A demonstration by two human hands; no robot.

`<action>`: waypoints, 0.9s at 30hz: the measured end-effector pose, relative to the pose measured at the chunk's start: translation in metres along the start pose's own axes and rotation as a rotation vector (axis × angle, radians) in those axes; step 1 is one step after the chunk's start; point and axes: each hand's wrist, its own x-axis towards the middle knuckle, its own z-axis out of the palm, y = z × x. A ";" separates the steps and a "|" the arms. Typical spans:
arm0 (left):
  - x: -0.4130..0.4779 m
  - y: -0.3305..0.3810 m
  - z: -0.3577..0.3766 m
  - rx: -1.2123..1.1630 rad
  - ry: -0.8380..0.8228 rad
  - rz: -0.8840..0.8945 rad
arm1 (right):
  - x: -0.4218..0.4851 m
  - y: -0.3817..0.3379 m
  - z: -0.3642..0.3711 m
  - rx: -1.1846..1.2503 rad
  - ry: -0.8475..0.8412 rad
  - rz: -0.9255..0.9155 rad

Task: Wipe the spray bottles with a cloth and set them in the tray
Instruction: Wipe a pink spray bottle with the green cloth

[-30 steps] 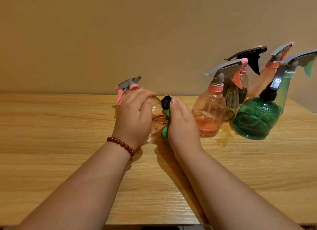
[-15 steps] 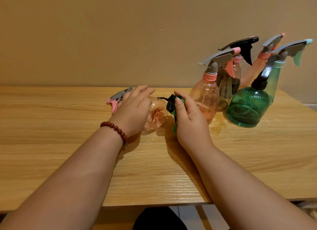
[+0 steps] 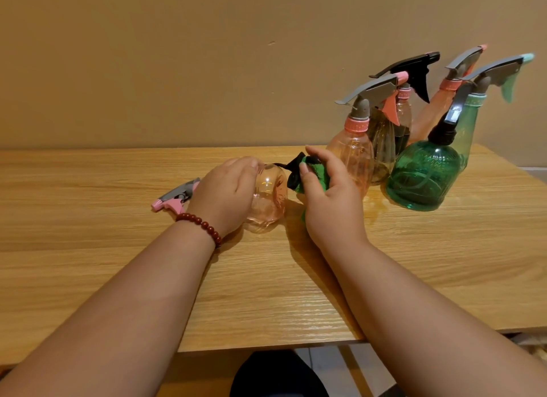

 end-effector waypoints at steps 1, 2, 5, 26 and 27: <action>0.000 0.001 0.001 0.005 0.011 0.006 | 0.001 0.000 0.001 -0.001 0.020 -0.002; -0.001 0.003 0.003 0.013 0.017 0.011 | 0.002 -0.001 0.002 -0.007 0.038 -0.005; -0.003 0.007 0.008 0.042 0.033 0.029 | 0.003 -0.003 0.006 -0.068 0.106 -0.059; -0.002 0.011 0.011 0.094 0.068 0.033 | -0.009 -0.018 0.011 -0.006 -0.369 0.183; -0.002 0.011 0.011 0.092 0.072 0.031 | -0.008 -0.019 0.010 -0.011 -0.361 0.186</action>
